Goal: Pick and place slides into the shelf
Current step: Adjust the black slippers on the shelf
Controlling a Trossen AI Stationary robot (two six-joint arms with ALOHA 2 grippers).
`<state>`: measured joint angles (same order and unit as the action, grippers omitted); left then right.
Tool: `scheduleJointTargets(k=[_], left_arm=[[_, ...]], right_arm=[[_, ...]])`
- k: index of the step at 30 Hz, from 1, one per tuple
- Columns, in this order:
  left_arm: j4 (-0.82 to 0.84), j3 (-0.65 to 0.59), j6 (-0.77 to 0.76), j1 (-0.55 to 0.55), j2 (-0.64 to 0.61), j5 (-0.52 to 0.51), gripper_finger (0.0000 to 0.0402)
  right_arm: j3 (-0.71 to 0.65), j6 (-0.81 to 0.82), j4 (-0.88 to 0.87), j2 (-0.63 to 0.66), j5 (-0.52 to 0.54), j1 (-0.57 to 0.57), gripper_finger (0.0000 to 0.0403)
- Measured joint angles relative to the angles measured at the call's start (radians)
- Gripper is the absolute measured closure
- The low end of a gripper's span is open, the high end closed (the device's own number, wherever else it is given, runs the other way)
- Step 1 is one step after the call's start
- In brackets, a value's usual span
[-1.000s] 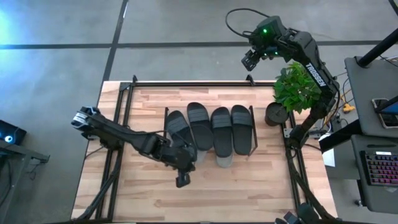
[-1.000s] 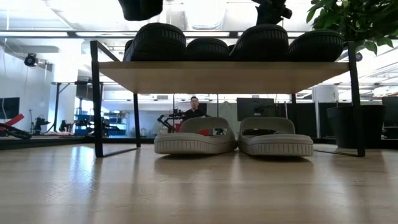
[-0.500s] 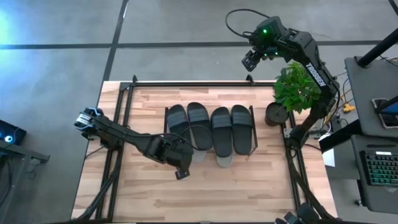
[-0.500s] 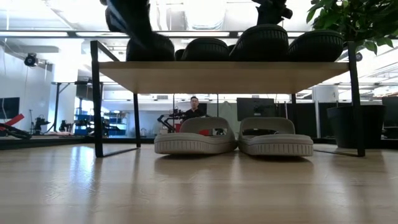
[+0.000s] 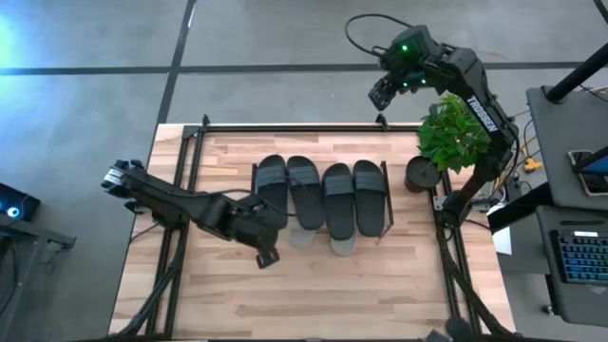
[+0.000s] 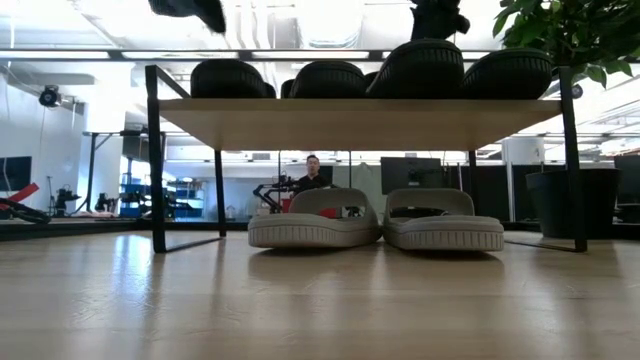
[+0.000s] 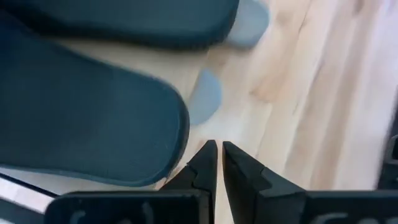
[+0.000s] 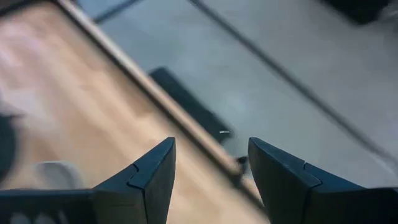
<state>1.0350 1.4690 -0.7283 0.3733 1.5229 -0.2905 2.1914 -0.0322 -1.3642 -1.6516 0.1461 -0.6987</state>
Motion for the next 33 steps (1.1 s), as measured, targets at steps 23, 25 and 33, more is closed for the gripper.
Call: scheduleJointTargets(k=[23,25,33], left_arm=[[0.14,-0.14,-0.367,-0.038,-0.312,-0.177,0.0391],[0.14,-0.155,-0.367,-0.037,-0.313,-0.173,0.0391],[0.144,-0.171,-0.322,-0.043,-0.291,-0.191,0.0391]], right_arm=[[-0.183,-0.151,0.206,-0.253,-0.068,0.209,0.0344],[-0.168,-0.139,0.175,-0.261,-0.059,0.211,0.0372],[-0.059,0.005,0.063,-0.203,0.013,0.226,0.0385]])
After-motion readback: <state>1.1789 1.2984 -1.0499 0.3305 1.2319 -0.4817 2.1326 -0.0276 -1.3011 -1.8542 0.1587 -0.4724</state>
